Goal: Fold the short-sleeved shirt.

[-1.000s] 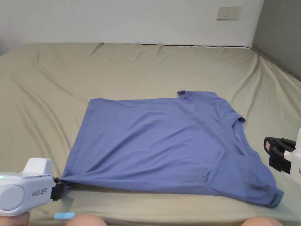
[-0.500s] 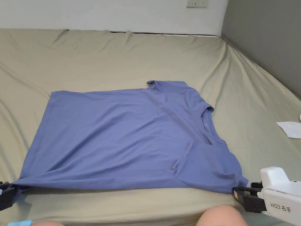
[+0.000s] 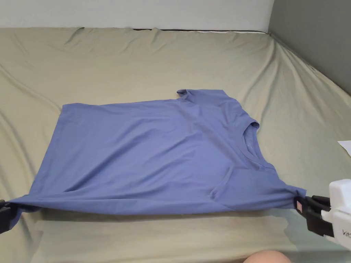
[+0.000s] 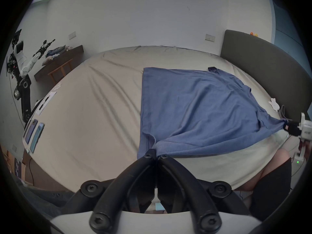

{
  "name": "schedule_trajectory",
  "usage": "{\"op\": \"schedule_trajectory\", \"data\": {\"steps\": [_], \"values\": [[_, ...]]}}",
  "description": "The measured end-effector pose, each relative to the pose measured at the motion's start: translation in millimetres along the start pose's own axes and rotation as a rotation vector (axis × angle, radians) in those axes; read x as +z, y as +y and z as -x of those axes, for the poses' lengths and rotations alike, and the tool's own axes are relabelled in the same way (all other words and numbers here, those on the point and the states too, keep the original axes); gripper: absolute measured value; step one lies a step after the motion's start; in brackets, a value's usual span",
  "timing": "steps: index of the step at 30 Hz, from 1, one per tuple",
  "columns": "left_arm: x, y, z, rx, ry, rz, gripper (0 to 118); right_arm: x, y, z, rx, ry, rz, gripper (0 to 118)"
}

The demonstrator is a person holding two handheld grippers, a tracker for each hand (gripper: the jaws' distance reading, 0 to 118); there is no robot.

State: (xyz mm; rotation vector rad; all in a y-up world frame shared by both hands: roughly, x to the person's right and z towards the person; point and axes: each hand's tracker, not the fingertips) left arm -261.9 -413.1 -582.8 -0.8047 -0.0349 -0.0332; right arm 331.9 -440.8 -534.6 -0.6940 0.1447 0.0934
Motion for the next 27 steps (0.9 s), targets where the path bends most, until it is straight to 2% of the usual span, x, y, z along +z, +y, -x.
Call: {"op": "schedule_trajectory", "data": {"steps": [2, 8, 10, 12, 13, 15, 21, 22, 23, 24, 26, 27], "values": [[-5, 18, -5, -0.095, 0.022, 0.008, 0, -4, 28, -6, -0.003, 0.000, -0.003, 3], [-57, 77, 0, -0.087, 0.025, 0.062, 0, -50, 106, -20, 0.000, -0.034, 0.014, 3], [-80, 93, 3, -0.105, 0.033, 0.087, 0, -76, 124, -30, -0.025, -0.032, 0.050, 3], [-101, 106, 7, -0.086, 0.038, 0.097, 0, -103, 133, -35, -0.030, -0.057, 0.089, 3], [-115, 113, 10, -0.060, 0.024, 0.108, 0, -117, 135, -34, 0.019, -0.082, 0.115, 3], [-138, 120, 13, -0.026, 0.006, 0.153, 0, -141, 137, -33, 0.031, -0.105, 0.142, 2], [-186, 113, 9, -0.124, 0.065, 0.232, 0, -197, 126, -48, 0.040, -0.187, 0.228, 2], [-188, 111, 10, -0.109, 0.068, 0.226, 6, -200, 124, -49, 0.046, -0.196, 0.232, 2], [-188, 110, 11, -0.088, 0.085, 0.212, 22, -200, 122, -51, 0.036, -0.209, 0.231, 2], [-183, 108, 12, -0.083, 0.100, 0.190, 44, -196, 120, -51, 0.007, -0.231, 0.218, 3], [-165, 105, 17, -0.065, 0.112, 0.118, 91, -175, 119, -51, -0.048, -0.237, 0.083, 6], [-151, 107, 16, -0.049, 0.100, 0.075, 97, -163, 119, -48, -0.046, -0.213, 0.024, 10]]}}
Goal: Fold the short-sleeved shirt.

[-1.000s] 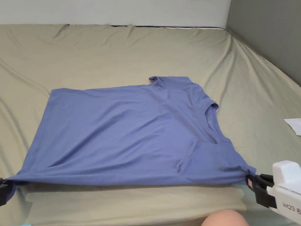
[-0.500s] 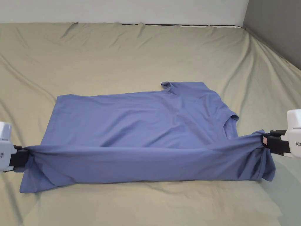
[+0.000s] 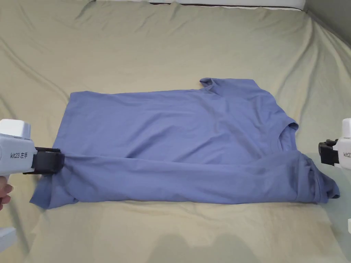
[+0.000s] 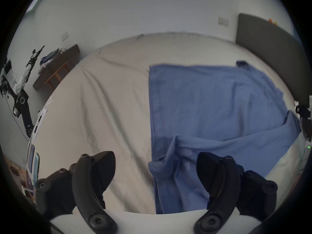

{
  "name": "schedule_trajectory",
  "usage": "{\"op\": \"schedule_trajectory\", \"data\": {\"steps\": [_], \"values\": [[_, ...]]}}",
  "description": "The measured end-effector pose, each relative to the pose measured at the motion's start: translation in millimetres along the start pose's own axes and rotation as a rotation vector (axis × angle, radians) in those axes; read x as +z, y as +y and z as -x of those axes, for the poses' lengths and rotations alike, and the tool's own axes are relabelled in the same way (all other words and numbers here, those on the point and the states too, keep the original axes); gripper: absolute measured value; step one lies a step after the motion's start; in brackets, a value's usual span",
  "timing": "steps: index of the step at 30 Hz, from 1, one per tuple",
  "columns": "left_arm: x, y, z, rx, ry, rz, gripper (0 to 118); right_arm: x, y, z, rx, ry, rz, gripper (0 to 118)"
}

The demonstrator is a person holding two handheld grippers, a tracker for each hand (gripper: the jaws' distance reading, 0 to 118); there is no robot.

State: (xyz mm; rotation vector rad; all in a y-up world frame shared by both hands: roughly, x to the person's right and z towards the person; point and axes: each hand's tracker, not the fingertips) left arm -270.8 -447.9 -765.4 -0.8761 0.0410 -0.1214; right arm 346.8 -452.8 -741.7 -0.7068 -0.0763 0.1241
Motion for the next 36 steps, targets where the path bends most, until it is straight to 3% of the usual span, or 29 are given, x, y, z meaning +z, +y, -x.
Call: {"op": "schedule_trajectory", "data": {"steps": [1, 5, 8, 10, 12, 13, 14, 15, 16, 17, 18, 19, 20, 21, 27, 32, 35, 36], "values": [[17, -1, 2, 0.021, -0.011, -0.055, 97, 14, 0, -1, 0.003, 0.017, -0.062, 18], [107, -18, 0, 0.090, 0.000, -0.365, 97, 103, -6, 23, -0.014, 0.031, -0.342, 98], [165, -45, -10, 0.134, -0.011, -0.567, 95, 158, -16, 44, -0.043, 0.024, -0.508, 100], [192, -64, -21, 0.176, 0.018, -0.661, 80, 181, -24, 59, -0.071, 0.013, -0.561, 100], [205, -81, -35, 0.190, 0.007, -0.718, 35, 198, -33, 76, -0.078, 0.014, -0.578, 93], [208, -89, -42, 0.157, 0.008, -0.725, 9, 200, -39, 81, -0.084, 0.027, -0.576, 79], [208, -98, -52, 0.126, 0.038, -0.746, 0, 205, -44, 91, -0.052, 0.022, -0.608, 41], [208, -103, -57, 0.117, 0.064, -0.771, 0, 209, -46, 99, 0.021, 0.001, -0.667, 6], [202, -109, -58, 0.116, 0.061, -0.769, 0, 208, -49, 108, 0.054, -0.020, -0.635, 0], [200, -110, -58, 0.093, 0.031, -0.767, 0, 201, -56, 109, 0.042, -0.023, -0.633, 0], [198, -111, -59, 0.088, 0.016, -0.767, 0, 203, -56, 110, 0.094, -0.011, -0.683, 0], [196, -114, -62, 0.095, 0.033, -0.780, 0, 198, -59, 111, 0.049, 0.053, -0.606, 0], [198, -111, -61, 0.095, 0.035, -0.775, 0, 197, -61, 114, 0.033, 0.035, -0.585, 0], [197, -111, -60, 0.100, 0.028, -0.769, 0, 199, -60, 116, 0.069, 0.008, -0.630, 0], [181, -117, -56, 0.071, 0.031, -0.720, 0, 189, -63, 112, 0.028, 0.025, -0.589, 0], [160, -112, -44, 0.106, 0.023, -0.622, 0, 183, -66, 107, 0.018, 0.031, -0.554, 0], [129, -97, -30, 0.095, -0.017, -0.460, 0, 182, -67, 105, 0.017, 0.031, -0.546, 0], [117, -90, -26, 0.110, -0.028, -0.391, 8, 181, -67, 104, 0.013, 0.036, -0.540, 0]]}}
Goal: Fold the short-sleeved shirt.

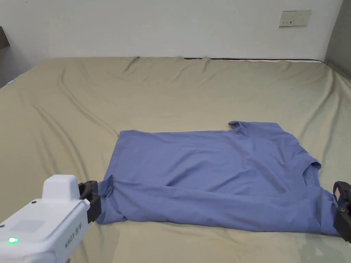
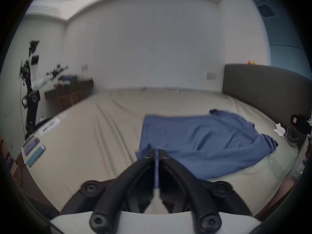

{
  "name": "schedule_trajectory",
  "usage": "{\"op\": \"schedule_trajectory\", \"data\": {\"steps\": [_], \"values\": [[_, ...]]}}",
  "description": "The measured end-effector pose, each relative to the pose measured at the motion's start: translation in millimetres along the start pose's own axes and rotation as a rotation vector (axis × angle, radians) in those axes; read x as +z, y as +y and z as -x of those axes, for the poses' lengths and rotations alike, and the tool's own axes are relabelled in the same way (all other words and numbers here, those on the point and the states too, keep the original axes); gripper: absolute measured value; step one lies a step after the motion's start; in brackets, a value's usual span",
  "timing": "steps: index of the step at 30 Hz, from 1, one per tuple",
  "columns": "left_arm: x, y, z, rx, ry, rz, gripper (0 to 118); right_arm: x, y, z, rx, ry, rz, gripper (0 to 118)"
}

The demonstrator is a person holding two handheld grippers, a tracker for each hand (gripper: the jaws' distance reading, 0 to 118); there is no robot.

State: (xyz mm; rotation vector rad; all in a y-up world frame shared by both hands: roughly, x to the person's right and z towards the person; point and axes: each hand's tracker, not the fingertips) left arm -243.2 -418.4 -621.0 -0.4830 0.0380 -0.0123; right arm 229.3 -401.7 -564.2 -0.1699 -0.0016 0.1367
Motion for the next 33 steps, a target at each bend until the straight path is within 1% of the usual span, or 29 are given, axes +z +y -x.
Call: {"op": "schedule_trajectory", "data": {"steps": [1, 2, 3, 4, 5, 6, 7, 8, 9, 11, 12, 14, 15, 16, 17, 18, 20, 22, 23, 24, 25, 26, 27, 28, 29, 31, 32, 33], "values": [[-16, 1, 5, 0.015, -0.006, 0.074, 29, 0, 0, 0, -0.006, 0.002, 0.005, 0], [-34, 0, 10, 0.030, 0.000, 0.135, 66, -1, -1, 0, -0.011, 0.003, 0.013, 0], [-46, -2, 12, 0.019, -0.005, 0.209, 87, -3, -2, 0, -0.013, 0.004, 0.021, 0], [-64, -2, 11, -0.002, -0.005, 0.279, 96, -4, -4, -1, -0.017, 0.006, 0.030, 0], [-80, -7, 12, -0.019, 0.010, 0.311, 94, -5, -5, 0, -0.018, 0.009, 0.039, 0], [-91, -11, 11, -0.057, 0.037, 0.340, 88, -6, -6, -1, -0.018, 0.009, 0.043, 0], [-102, -15, 10, -0.092, 0.074, 0.358, 82, -7, -7, -2, -0.017, 0.008, 0.051, 0], [-112, -22, 8, -0.106, 0.094, 0.390, 73, -8, -8, -3, -0.017, 0.005, 0.060, 0], [-120, -26, 7, -0.108, 0.094, 0.422, 66, -9, -9, -3, -0.016, 0.003, 0.066, 0], [-129, -36, 6, -0.046, 0.016, 0.460, 56, -12, -13, -6, -0.016, -0.004, 0.086, 0], [-132, -37, 11, 0.009, -0.006, 0.414, 47, -13, -15, -8, -0.019, -0.005, 0.096, 0], [-130, -33, 15, 0.072, -0.040, 0.400, 41, -17, -19, -11, -0.027, -0.008, 0.123, 0], [-127, -34, 14, 0.055, -0.020, 0.389, 38, -19, -21, -12, -0.028, -0.009, 0.134, 0], [-123, -33, 16, 0.011, 0.009, 0.354, 26, -21, -24, -14, -0.031, -0.009, 0.147, 0], [-121, -33, 18, -0.046, 0.060, 0.343, 4, -24, -26, -16, -0.040, -0.007, 0.162, 0], [-117, -33, 26, -0.014, -0.002, 0.348, 4, -26, -29, -19, -0.048, -0.002, 0.176, 0], [-106, -31, 34, 0.026, -0.020, 0.321, 3, -35, -35, -28, -0.045, -0.007, 0.232, 0], [-95, -26, 42, 0.066, -0.037, 0.286, 3, -48, -42, -40, -0.020, 0.006, 0.302, 0], [-89, -23, 44, 0.082, -0.042, 0.267, 3, -56, -46, -47, -0.007, -0.008, 0.348, 3], [-79, -18, 35, 0.086, -0.041, 0.257, 3, -63, -52, -54, -0.030, -0.019, 0.390, 11], [-73, -15, 33, 0.094, -0.041, 0.243, 3, -72, -55, -64, -0.039, -0.051, 0.415, 30], [-69, -14, 29, 0.080, -0.039, 0.246, 3, -85, -60, -74, -0.077, -0.045, 0.495, 56], [-65, -13, 25, 0.062, -0.030, 0.231, 2, -94, -67, -81, -0.124, -0.051, 0.594, 70], [-62, -10, 21, 0.041, -0.032, 0.222, 2, -106, -72, -86, -0.128, -0.022, 0.609, 77], [-58, -9, 16, 0.030, -0.047, 0.209, 2, -113, -79, -89, -0.138, -0.008, 0.625, 77], [-53, -9, 7, -0.004, -0.032, 0.192, 2, -130, -92, -90, -0.156, 0.009, 0.679, 77], [-54, -8, 8, -0.013, -0.030, 0.190, 2, -135, -97, -87, -0.165, 0.016, 0.705, 70], [-54, -8, 8, -0.012, -0.032, 0.194, 1, -138, -100, -84, -0.173, 0.036, 0.716, 49]]}}
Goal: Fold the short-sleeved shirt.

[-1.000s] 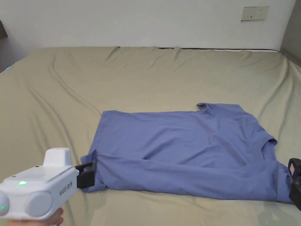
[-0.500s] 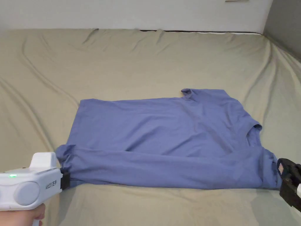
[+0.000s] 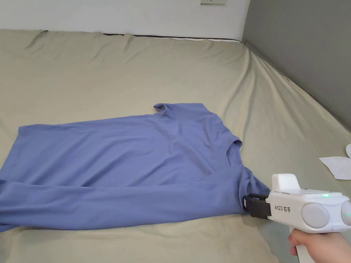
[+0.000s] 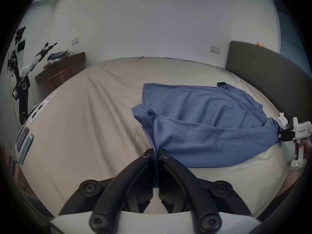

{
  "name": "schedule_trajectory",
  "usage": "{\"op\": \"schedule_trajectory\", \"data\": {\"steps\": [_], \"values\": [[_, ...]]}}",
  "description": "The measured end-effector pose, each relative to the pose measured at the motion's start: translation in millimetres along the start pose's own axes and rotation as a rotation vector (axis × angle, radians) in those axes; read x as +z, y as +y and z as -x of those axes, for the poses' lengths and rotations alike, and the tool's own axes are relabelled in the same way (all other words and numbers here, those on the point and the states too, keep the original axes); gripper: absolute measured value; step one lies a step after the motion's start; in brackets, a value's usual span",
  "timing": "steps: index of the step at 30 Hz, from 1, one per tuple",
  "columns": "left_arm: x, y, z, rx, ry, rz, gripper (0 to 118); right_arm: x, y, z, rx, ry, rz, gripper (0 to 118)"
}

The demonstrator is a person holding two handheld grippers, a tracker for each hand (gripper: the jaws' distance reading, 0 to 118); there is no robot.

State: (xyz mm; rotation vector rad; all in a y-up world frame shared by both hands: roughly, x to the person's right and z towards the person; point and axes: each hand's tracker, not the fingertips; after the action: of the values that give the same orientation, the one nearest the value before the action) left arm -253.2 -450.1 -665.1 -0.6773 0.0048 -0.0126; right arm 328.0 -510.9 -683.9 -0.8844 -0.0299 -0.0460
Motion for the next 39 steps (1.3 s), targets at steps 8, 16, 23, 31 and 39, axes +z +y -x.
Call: {"op": "schedule_trajectory", "data": {"steps": [8, 16, 23, 31, 39], "values": [[1, 3, 15, 0.031, -0.023, 0.017, 1, 18, -3, 9, -0.002, 0.030, -0.110, 12], [48, 17, 31, 0.087, -0.089, -0.018, 1, 106, -5, -2, 0.010, 0.065, -0.193, 11], [86, -28, 46, 0.036, -0.125, 0.132, 1, 149, -60, 0, 0.050, 0.100, -0.061, 11], [58, -84, 36, -0.038, -0.086, 0.293, 1, 122, -99, 7, 0.066, 0.025, 0.036, 11], [86, -40, 32, -0.091, -0.002, 0.171, 86, 163, -76, 20, 0.118, -0.138, -0.135, 82]]}}
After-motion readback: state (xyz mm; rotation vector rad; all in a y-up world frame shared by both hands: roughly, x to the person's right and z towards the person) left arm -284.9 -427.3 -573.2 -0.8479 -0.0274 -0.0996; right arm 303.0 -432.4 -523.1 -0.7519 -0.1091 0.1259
